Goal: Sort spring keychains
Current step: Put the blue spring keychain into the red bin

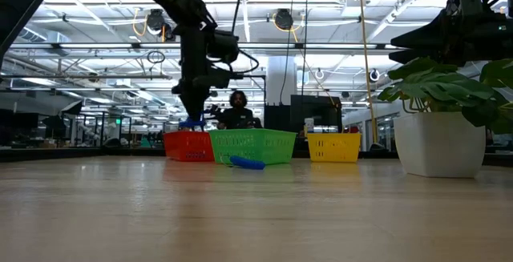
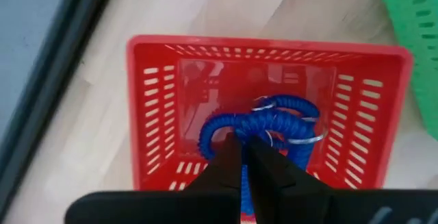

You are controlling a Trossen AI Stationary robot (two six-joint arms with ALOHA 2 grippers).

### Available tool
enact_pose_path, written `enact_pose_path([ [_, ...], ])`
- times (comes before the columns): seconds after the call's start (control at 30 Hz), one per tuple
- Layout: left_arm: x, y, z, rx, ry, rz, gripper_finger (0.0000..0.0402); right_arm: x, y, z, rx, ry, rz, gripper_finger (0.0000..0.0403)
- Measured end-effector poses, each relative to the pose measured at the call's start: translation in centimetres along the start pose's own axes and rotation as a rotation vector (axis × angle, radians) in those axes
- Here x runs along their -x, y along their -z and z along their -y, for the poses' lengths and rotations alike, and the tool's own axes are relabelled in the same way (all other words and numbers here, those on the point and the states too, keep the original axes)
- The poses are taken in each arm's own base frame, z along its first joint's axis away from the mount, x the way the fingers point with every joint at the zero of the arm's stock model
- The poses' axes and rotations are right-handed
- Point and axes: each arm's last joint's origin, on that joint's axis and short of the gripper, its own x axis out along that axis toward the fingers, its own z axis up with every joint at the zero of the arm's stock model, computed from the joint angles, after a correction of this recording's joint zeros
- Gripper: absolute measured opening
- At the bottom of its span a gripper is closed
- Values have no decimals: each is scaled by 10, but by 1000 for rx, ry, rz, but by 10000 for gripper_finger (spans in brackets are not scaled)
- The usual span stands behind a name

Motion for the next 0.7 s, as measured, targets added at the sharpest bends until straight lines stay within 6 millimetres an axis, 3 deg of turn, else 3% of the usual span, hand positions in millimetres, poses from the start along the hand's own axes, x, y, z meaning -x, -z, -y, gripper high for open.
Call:
enact_pose_path([
  [0.23, -18, 3, -3, 13, -1, 23, 5, 0, 0, 0, 0, 0, 0, 171],
  [0.43, -45, 2, -1, -5, 8, -64, 5, 0, 0, 0, 0, 0, 0, 171],
  [0.7, -51, 4, 1, 1, 9, -101, 22, 0, 0, 0, 0, 1, 0, 171],
])
